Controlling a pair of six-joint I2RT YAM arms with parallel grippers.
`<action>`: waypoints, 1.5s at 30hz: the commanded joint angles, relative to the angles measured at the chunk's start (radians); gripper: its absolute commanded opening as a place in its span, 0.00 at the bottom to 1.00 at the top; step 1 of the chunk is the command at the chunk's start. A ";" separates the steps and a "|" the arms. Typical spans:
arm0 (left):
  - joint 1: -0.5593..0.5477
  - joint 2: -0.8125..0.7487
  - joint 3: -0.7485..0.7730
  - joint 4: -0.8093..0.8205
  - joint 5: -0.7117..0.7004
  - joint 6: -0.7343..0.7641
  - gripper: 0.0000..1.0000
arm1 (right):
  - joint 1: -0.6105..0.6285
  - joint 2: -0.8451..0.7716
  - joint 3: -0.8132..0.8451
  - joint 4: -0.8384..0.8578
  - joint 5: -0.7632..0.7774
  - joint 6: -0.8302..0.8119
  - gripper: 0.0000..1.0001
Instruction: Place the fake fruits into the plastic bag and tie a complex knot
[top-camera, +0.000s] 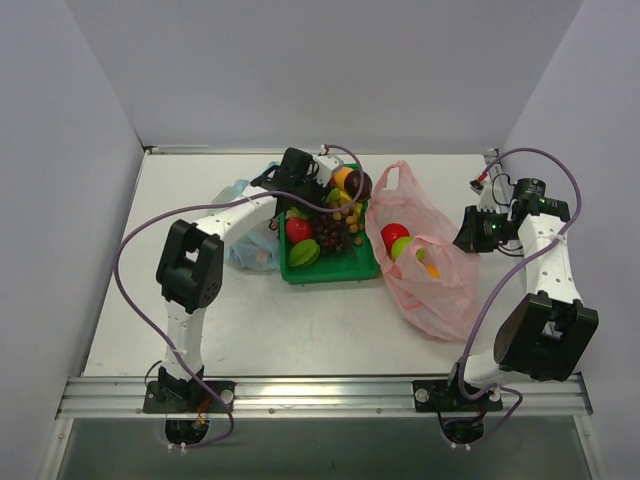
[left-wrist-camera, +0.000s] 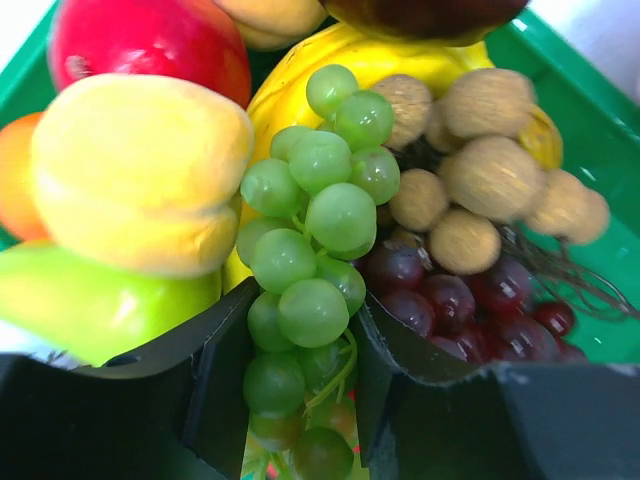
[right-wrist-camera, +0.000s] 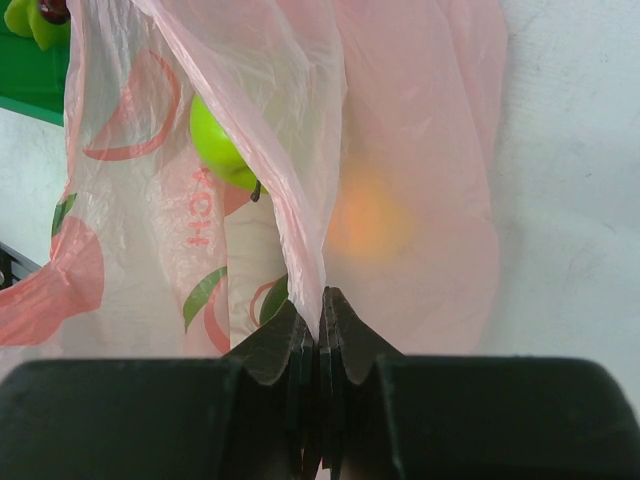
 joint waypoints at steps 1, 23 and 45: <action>0.010 -0.148 0.001 0.022 0.011 -0.014 0.36 | -0.008 -0.003 0.011 -0.041 -0.023 -0.012 0.00; 0.012 -0.279 -0.169 -0.093 0.134 -0.100 0.36 | -0.009 -0.019 0.006 -0.044 -0.026 -0.020 0.00; 0.105 -0.253 -0.134 -0.070 0.245 -0.248 0.53 | -0.008 -0.012 0.014 -0.049 -0.024 -0.015 0.00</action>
